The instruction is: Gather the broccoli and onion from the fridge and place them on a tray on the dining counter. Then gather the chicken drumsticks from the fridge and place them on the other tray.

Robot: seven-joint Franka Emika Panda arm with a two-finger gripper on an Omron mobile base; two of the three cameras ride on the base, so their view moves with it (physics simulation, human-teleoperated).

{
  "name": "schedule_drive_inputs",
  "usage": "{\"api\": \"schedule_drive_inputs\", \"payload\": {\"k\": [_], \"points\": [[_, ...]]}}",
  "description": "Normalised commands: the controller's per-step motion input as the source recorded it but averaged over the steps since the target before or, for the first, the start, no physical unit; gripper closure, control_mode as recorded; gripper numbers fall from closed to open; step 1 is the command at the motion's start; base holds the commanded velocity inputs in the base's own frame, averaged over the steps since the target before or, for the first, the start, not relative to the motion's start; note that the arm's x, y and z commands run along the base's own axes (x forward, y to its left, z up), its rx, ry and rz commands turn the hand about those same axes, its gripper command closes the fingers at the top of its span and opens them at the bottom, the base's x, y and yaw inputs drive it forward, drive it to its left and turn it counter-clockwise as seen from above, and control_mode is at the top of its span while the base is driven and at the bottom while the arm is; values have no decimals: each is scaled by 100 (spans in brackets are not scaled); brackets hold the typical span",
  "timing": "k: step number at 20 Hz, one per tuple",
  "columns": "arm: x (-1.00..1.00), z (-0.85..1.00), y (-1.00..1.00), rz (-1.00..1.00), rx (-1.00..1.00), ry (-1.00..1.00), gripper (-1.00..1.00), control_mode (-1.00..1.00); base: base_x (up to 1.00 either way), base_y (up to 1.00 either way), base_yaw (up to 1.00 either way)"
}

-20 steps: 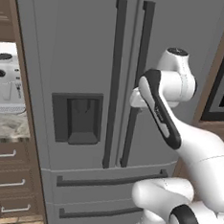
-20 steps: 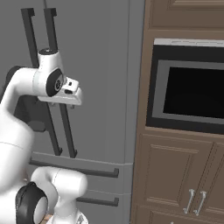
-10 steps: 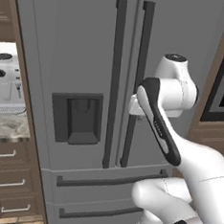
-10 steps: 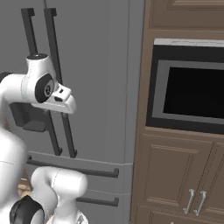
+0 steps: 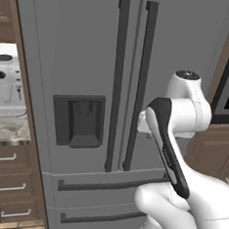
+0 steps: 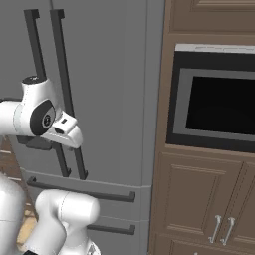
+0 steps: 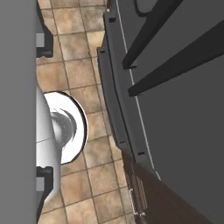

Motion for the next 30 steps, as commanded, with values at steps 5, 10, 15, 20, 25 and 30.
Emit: {"api": "schedule_drive_inputs", "payload": {"k": [5,10,15,20,25,30], "points": [[-11,-12,0,0,0,0,-100,100,-14,5,-2],[0,0,0,0,0,0,-100,100,0,54,-12],[0,0,0,0,0,0,-100,100,-27,34,-7],[0,0,0,0,0,0,-100,100,-58,-33,0],[0,0,0,0,0,0,-100,100,-51,-4,0],[0,0,0,0,0,0,-100,100,-8,-7,0]]}}
